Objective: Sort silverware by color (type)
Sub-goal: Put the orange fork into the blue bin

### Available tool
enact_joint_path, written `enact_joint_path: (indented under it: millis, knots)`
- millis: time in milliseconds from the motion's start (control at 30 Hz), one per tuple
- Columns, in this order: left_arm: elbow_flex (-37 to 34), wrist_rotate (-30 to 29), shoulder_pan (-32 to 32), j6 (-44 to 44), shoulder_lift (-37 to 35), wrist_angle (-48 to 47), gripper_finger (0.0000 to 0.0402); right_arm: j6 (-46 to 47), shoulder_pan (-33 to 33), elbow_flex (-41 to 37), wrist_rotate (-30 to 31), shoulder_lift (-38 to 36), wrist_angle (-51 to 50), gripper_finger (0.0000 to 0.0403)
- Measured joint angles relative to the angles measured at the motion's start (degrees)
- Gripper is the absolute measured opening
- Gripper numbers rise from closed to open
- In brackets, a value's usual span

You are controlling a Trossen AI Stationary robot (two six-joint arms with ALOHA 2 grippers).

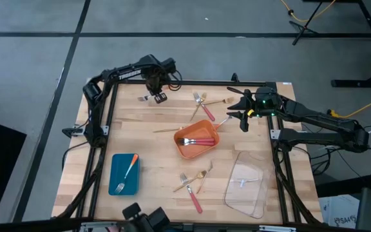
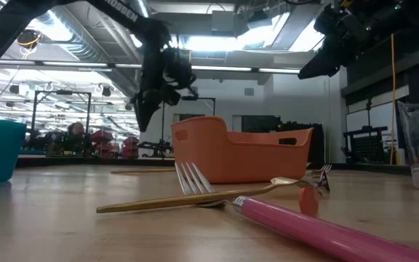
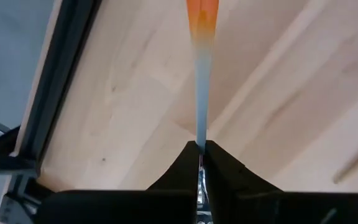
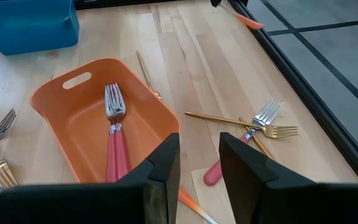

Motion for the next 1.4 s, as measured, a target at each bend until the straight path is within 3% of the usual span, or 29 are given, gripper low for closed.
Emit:
enact_joint_path:
  millis: [467, 800, 1133, 1400]
  knots:
    - [6.56, -0.03, -9.82, -9.61, -1.34, -15.38, 0.0006, -1.26, 0.01, 0.00, -0.01, 0.00, -0.94, 0.0101]
    - [6.51, -1.38, -18.87, -22.00, -12.73, -15.33, 0.0006, -1.27, 0.01, 0.00, -0.01, 0.00, -1.27, 0.0101]
    - [6.48, -9.94, -32.97, -42.36, -24.19, -15.33, 0.0007, -1.28, 0.01, 0.00, -0.01, 0.00, -1.27, 0.0101]
    - [6.45, -16.51, -45.62, -55.45, -26.51, -15.30, 0.0007, -1.27, 0.01, 0.00, -0.01, 0.00, -1.27, 0.0101]
